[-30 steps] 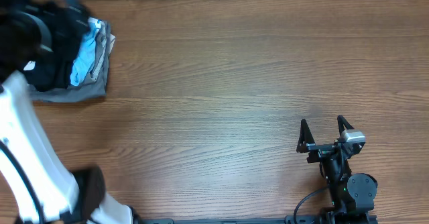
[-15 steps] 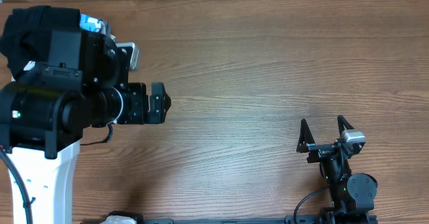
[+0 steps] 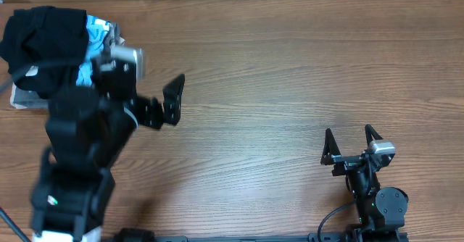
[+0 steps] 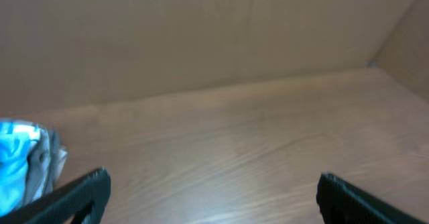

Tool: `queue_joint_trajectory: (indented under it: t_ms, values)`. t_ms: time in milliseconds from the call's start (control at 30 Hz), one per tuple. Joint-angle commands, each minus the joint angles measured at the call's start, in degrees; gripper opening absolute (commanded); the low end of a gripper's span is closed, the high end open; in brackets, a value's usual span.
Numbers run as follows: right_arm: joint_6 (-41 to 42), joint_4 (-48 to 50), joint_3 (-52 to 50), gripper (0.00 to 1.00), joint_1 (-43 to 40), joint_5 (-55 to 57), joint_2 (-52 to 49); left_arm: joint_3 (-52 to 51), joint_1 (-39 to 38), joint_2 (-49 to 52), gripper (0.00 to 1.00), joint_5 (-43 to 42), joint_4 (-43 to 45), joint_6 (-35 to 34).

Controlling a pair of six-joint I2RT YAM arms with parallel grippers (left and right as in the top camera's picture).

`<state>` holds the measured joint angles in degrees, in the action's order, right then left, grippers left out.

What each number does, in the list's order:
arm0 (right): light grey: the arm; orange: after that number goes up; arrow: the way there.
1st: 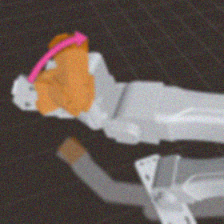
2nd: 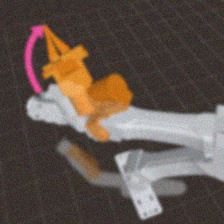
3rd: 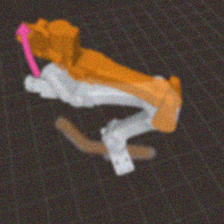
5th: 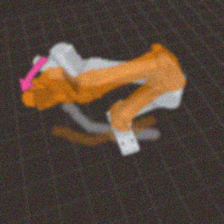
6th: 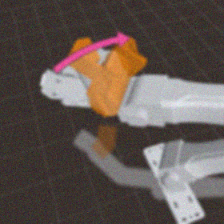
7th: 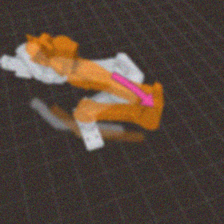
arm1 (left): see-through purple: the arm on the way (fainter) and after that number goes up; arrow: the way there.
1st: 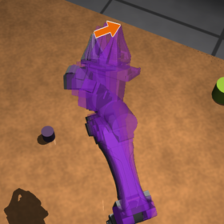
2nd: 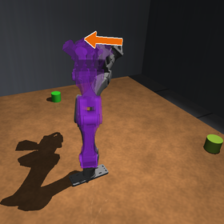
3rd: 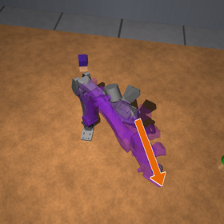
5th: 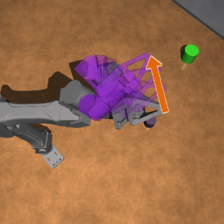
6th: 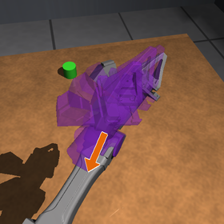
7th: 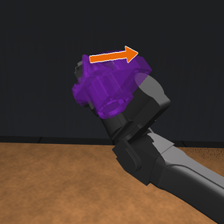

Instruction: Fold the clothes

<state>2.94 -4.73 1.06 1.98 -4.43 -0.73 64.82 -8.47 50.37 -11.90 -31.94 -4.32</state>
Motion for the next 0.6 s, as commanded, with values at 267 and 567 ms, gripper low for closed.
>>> queue_joint_trajectory:
  t_ms: [267, 567]
  values:
    - [0.04, 0.26, -0.61, 1.00, 0.22, 0.50, 0.57, -42.97, 4.39, -29.51, 1.00, 0.44, 27.34, 1.99]
    - [0.04, 0.26, -0.61, 1.00, 0.22, 0.50, 0.57, -57.44, 7.91, -47.06, 1.00, 0.26, 27.89, 1.53]
